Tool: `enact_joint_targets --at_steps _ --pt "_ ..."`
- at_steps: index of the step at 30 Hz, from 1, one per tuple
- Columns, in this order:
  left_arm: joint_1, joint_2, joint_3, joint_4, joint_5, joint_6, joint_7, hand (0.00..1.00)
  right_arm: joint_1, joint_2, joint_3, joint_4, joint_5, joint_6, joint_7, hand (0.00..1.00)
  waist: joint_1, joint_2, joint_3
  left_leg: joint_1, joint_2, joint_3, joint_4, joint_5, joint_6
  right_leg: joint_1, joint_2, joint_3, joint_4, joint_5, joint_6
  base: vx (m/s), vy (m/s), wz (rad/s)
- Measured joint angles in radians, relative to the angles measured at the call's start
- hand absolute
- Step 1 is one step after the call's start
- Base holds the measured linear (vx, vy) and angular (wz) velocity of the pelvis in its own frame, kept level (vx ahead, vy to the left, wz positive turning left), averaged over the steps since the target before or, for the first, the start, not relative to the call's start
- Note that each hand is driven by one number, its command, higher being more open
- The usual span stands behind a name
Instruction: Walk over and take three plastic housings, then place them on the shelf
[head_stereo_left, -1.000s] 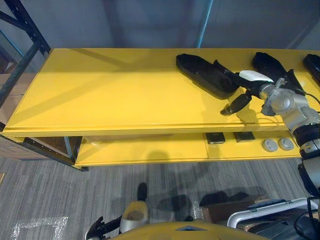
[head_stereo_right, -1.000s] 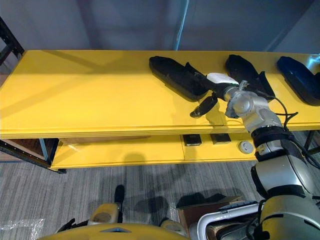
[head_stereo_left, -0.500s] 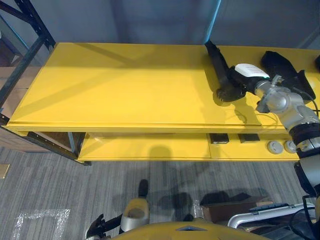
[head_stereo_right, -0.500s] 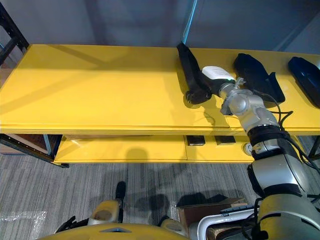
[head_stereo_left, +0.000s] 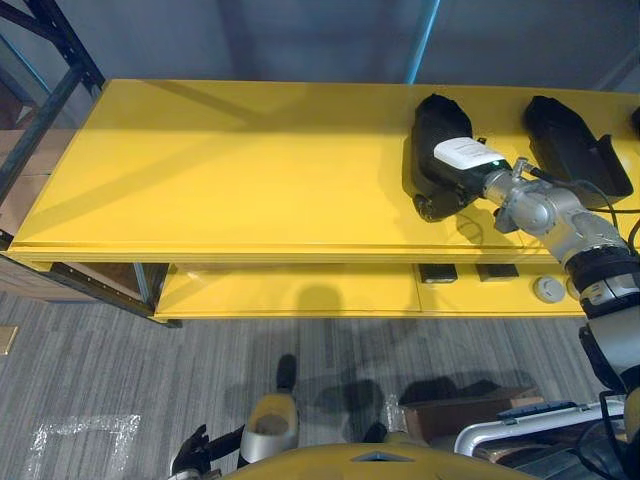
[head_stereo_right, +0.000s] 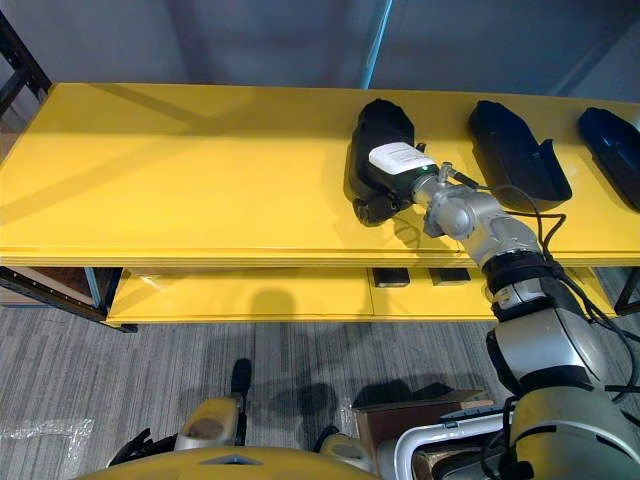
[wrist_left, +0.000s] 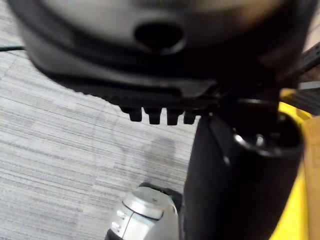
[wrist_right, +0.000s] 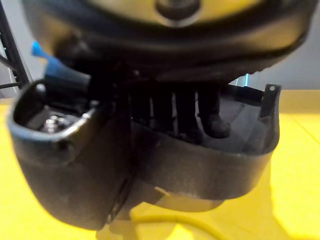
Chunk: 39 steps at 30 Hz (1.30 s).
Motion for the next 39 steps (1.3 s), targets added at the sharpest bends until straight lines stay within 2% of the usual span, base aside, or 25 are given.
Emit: enact_joint_targets --at_steps 6,11,19,23,35,39 --pt "0.001 0.002 0.000 0.000 0.001 -0.002 -0.001 1.00 -0.007 -0.032 0.037 -0.034 -0.151 -0.074 -0.106 0.00 0.004 -0.005 0.000 -0.001 0.000 -0.001 0.000 -0.001 -0.001 0.000 0.002 0.000 -0.002 0.000 0.000 0.00 0.000 0.00" --pt "0.002 0.006 0.001 0.000 0.005 -0.015 -0.001 1.00 -0.013 -0.070 0.075 -0.044 -0.265 -0.131 -0.232 0.00 0.012 -0.014 0.001 -0.002 0.000 -0.002 0.000 -0.002 -0.002 0.000 0.004 -0.002 -0.005 0.000 0.000 0.00 0.000 0.00" --pt "0.005 0.015 0.000 0.002 0.005 -0.024 -0.001 1.00 -0.016 -0.078 0.094 -0.040 -0.310 -0.151 -0.279 0.00 0.025 -0.028 -0.005 -0.004 -0.004 -0.008 0.000 -0.002 -0.002 0.002 0.004 -0.008 -0.007 0.000 0.000 0.00 0.000 0.01" --pt "0.016 0.015 0.000 0.011 0.005 -0.036 -0.001 1.00 -0.016 -0.091 0.108 -0.040 -0.402 -0.181 -0.385 0.00 0.029 -0.031 -0.006 -0.004 -0.006 -0.015 0.000 -0.001 -0.001 0.006 0.004 -0.016 -0.013 0.000 0.000 0.00 0.000 0.05" --pt "0.028 0.015 0.000 0.033 0.006 -0.042 -0.003 1.00 -0.026 -0.090 0.109 -0.009 -0.411 -0.194 -0.401 0.00 0.028 -0.033 -0.007 -0.010 -0.007 -0.026 0.000 0.001 0.000 0.008 0.005 -0.029 -0.016 0.000 0.001 0.00 -0.006 0.01" --pt "0.028 0.015 0.000 0.032 0.005 -0.043 -0.002 1.00 -0.039 -0.091 0.113 0.026 -0.377 -0.193 -0.378 0.00 0.029 -0.033 -0.007 -0.014 -0.009 -0.033 0.000 0.003 0.001 0.007 0.005 -0.033 -0.016 0.000 0.001 -0.01 -0.013 0.05"
